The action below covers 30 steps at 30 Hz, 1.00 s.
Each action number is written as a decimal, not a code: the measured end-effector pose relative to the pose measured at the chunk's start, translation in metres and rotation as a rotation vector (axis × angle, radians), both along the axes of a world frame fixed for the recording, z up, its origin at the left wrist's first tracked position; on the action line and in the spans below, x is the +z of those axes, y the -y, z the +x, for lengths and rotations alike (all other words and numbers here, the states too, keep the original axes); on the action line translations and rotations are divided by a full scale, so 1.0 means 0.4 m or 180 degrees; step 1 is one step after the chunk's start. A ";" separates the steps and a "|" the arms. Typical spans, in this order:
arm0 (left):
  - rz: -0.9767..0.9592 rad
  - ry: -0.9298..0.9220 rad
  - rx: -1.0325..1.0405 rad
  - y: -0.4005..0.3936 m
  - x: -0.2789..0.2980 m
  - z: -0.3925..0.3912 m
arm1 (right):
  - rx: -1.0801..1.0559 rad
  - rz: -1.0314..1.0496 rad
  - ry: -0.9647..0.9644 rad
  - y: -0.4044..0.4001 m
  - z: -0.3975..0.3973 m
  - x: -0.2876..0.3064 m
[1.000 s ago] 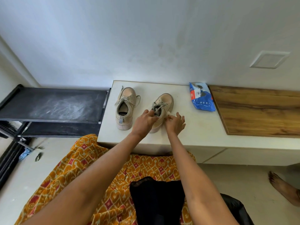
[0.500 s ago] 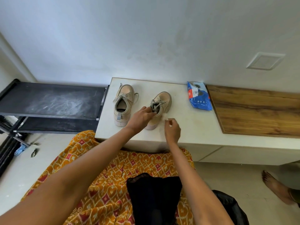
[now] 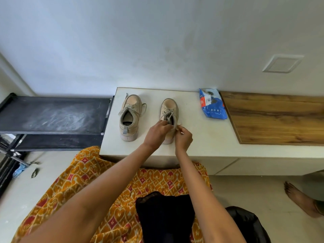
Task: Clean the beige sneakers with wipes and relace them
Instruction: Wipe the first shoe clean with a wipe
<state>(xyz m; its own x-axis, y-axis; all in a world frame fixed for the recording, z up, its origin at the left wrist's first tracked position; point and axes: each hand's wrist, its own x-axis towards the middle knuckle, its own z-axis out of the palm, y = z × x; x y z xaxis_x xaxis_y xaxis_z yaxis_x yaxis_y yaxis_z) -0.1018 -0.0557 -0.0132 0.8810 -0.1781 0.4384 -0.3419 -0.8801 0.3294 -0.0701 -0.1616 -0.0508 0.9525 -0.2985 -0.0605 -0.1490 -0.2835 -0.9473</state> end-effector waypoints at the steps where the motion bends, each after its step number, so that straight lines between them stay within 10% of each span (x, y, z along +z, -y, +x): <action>1: -0.0031 0.0006 0.0008 -0.003 -0.003 0.002 | -0.0024 -0.0047 0.0070 -0.002 -0.018 -0.002; 30: 0.0125 -0.0115 0.0088 -0.031 -0.039 -0.005 | 0.0220 0.0029 0.0454 -0.022 -0.113 -0.003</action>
<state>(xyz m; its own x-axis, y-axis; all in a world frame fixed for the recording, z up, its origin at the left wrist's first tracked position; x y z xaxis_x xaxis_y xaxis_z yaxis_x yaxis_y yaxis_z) -0.1038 -0.0432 -0.0290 0.9010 -0.1699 0.3993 -0.3056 -0.9016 0.3062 -0.1153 -0.1527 -0.0520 0.9699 -0.2321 0.0743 0.0067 -0.2796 -0.9601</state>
